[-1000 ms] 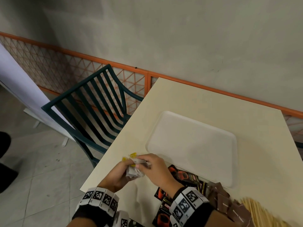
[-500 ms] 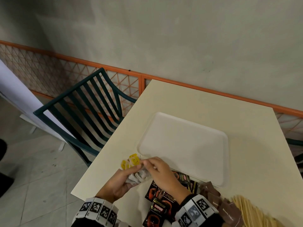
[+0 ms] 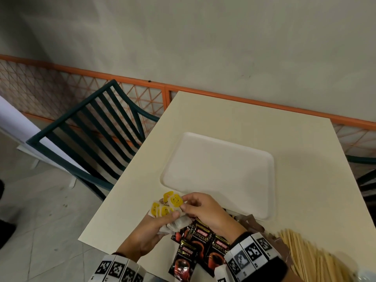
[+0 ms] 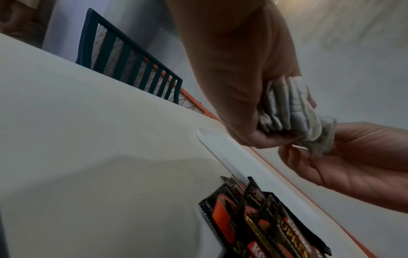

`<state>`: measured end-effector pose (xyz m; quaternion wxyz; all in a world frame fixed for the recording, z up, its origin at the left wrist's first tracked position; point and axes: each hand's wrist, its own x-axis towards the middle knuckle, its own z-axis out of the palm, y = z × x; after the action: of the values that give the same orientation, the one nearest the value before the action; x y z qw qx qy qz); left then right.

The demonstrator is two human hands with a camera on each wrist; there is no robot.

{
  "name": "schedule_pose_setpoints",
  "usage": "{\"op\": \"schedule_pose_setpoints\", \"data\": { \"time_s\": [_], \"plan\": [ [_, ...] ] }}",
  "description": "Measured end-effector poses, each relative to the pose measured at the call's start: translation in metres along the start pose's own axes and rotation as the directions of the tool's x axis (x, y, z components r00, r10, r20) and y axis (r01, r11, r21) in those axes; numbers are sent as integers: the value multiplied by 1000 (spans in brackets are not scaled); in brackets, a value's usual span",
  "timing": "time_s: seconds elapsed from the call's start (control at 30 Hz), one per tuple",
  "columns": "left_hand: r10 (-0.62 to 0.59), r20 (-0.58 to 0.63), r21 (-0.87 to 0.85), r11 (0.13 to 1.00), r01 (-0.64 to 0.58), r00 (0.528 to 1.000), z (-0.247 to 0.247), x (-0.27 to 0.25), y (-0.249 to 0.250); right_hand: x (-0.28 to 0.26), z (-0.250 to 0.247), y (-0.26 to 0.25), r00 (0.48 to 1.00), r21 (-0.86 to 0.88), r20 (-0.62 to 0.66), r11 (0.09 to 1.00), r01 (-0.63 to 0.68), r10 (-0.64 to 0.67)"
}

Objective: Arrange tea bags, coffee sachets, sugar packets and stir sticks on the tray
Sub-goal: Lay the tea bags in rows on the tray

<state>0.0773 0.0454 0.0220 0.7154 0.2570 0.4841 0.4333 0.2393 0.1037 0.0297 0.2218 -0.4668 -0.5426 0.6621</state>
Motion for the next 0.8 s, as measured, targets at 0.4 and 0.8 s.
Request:
{"op": "schedule_pose_setpoints", "data": {
  "time_s": [0.4, 0.8],
  "plan": [
    [32, -85, -117, 992, -42, 996, -47, 34, 26, 36, 3, -9, 975, 4, -202, 995, -98, 97],
    [38, -217, 30, 999, -32, 975, -113, 73, 47, 103, -16, -2, 869, -43, -463, 974, -222, 177]
  ]
}}
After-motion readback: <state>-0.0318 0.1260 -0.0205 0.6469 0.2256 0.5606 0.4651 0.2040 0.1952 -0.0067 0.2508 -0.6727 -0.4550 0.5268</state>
